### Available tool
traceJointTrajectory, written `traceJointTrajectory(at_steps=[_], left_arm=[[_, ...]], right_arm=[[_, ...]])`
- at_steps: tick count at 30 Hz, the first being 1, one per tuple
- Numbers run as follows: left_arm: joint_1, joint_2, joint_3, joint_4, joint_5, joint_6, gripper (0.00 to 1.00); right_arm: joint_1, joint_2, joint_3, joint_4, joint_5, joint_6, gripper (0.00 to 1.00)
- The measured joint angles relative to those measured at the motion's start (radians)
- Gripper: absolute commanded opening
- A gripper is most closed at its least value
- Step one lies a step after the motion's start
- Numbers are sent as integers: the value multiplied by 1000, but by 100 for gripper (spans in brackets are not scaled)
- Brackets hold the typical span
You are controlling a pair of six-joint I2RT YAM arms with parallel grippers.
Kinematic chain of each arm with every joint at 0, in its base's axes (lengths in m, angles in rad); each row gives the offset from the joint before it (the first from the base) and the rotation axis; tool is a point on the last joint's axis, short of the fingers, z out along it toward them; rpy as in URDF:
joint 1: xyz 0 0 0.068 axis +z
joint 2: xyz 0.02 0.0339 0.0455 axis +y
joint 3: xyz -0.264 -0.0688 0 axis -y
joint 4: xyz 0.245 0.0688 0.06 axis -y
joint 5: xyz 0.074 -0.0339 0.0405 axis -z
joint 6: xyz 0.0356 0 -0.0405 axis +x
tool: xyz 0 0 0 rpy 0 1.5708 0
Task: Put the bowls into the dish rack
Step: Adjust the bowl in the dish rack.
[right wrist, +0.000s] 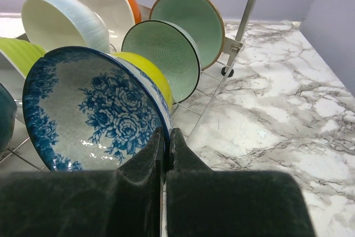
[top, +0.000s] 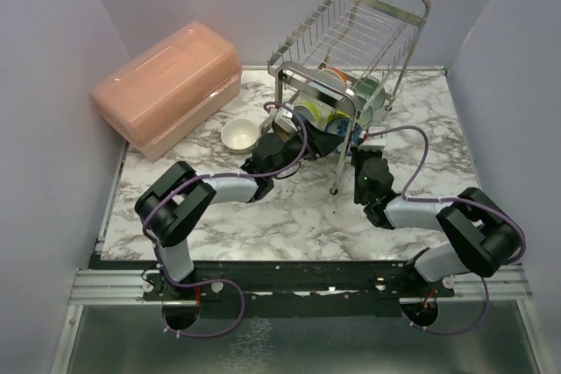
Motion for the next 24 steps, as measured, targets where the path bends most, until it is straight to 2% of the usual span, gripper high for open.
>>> traceJointTrajectory(at_steps=[11,24], left_arm=[[-16,77,24,77,-112,-320,66],[-41,152,36,106,-193,-492,62]], right_arm=[[24,18,-23,89,7,-51,0],[68,18,-68,119,29,-64,0]])
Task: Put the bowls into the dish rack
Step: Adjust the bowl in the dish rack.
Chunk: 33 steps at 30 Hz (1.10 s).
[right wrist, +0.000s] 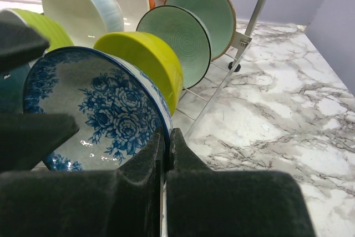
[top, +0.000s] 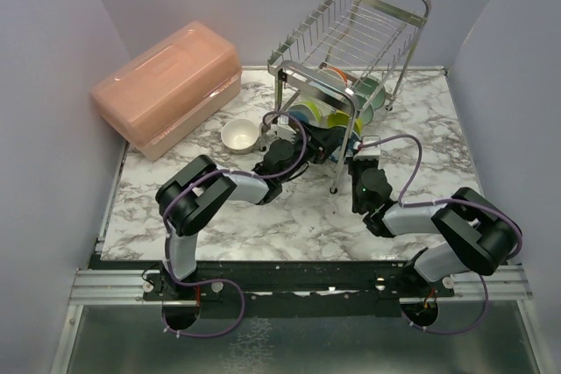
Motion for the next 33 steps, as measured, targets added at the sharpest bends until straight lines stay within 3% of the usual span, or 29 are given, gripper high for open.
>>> traceJointTrajectory(at_steps=[7,17,22,26,32,33], left_arm=[[-1,54,76,19,-14,-48,49],[-2,130,144,6,-28,-89,53],[-1,142,174,-3,-39,-115,44],[0,158,193,-8,-39,-126,32],[-1,163,203,-31,-34,-142,1],[-1,163,203,-32,-31,-145,0]], right_arm=[[16,-22,-14,1,7,-3,0],[35,-27,-19,23,13,-38,1],[39,-27,-22,29,14,-58,0],[43,-27,-23,44,14,-78,1],[43,-27,-35,49,20,-117,1],[42,-27,-38,48,22,-127,1]])
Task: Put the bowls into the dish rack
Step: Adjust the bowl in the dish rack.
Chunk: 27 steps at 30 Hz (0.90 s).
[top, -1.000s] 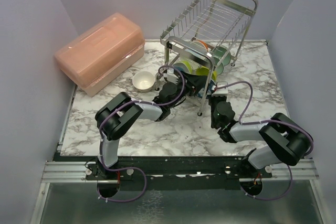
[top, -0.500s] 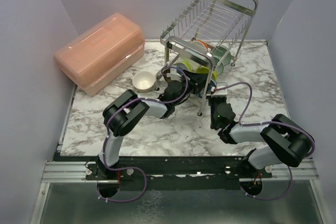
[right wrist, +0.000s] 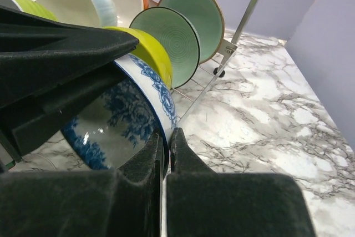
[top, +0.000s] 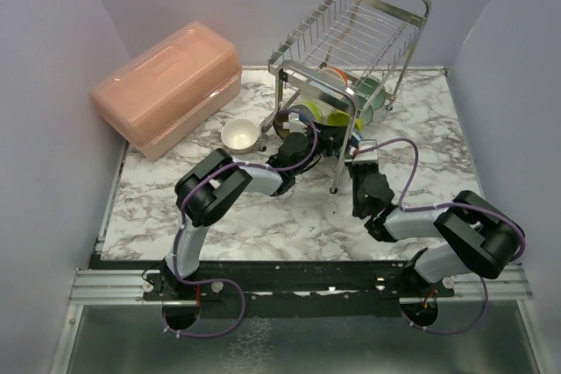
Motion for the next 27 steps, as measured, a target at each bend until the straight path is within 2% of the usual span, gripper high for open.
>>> traceJointTrajectory(at_steps=[6,10,12,13,14,15,16,19,27], left_arm=[[0,-3,-1,2,13,-13,0],[4,-5,-8,8,25,-12,0],[9,-8,-18,17,36,-9,0],[12,-8,-22,22,43,-4,0],[13,-8,-24,23,46,2,0],[15,-8,-32,27,46,17,0],[20,-8,-39,27,49,31,0],[39,-8,-56,39,64,67,0],[61,-8,-84,79,105,92,0]], right_arm=[[0,0,-4,-1,1,-16,2],[1,10,-4,5,7,-7,15],[2,17,-3,11,14,3,17],[3,19,-3,10,16,12,27],[6,19,-3,8,18,24,42],[8,16,2,-1,20,41,49],[11,10,11,-24,21,63,52],[11,-26,39,-119,27,139,57],[13,-115,57,-340,-33,311,61]])
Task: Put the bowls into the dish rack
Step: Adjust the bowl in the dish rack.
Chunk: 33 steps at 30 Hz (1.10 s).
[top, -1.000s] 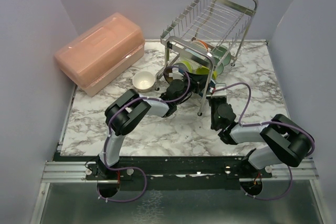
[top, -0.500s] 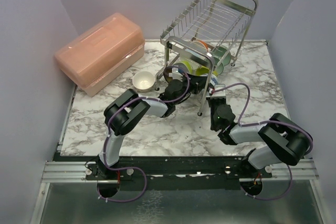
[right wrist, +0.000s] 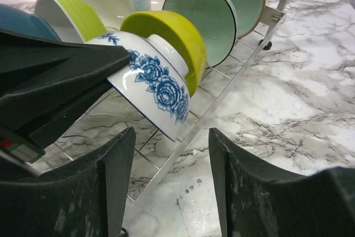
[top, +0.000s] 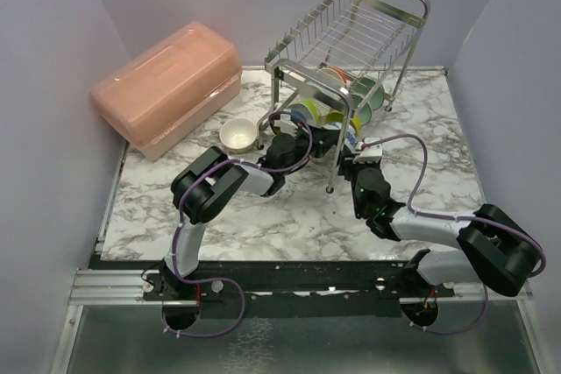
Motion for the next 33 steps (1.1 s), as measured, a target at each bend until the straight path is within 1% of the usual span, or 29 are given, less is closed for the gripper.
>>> traceJointTrajectory(at_steps=[3,4,6,9,10,14,18,23,24,28,30,33], left_arm=[[2,0,-11,13,5,10,0],[3,0,-16,17,7,14,0],[4,0,-24,27,10,23,0],[5,-1,-32,36,16,33,0],[6,-1,-32,35,16,34,0],[6,-8,-42,34,16,37,0],[11,-35,-75,16,-6,28,0],[19,-45,-108,13,-36,-1,0],[18,-48,-111,13,-42,-3,5],[16,-55,-117,10,-54,-7,36],[16,-57,-117,5,-55,-8,44],[14,-66,-119,-10,-57,2,51]], right_arm=[[0,-63,-5,-71,-26,47,63],[0,-99,-12,-95,-37,65,64],[0,-163,-26,-131,-47,90,68],[0,-274,-46,-194,-58,136,69],[0,-305,-50,-214,-60,150,71],[0,-400,-66,-289,-64,194,72],[0,-445,-80,-346,-63,222,72],[0,-451,-83,-379,-62,238,74],[0,-451,-83,-382,-62,240,74],[0,-441,-82,-389,-61,245,75],[0,-433,-82,-391,-60,246,76],[0,-431,-82,-397,-56,247,78]])
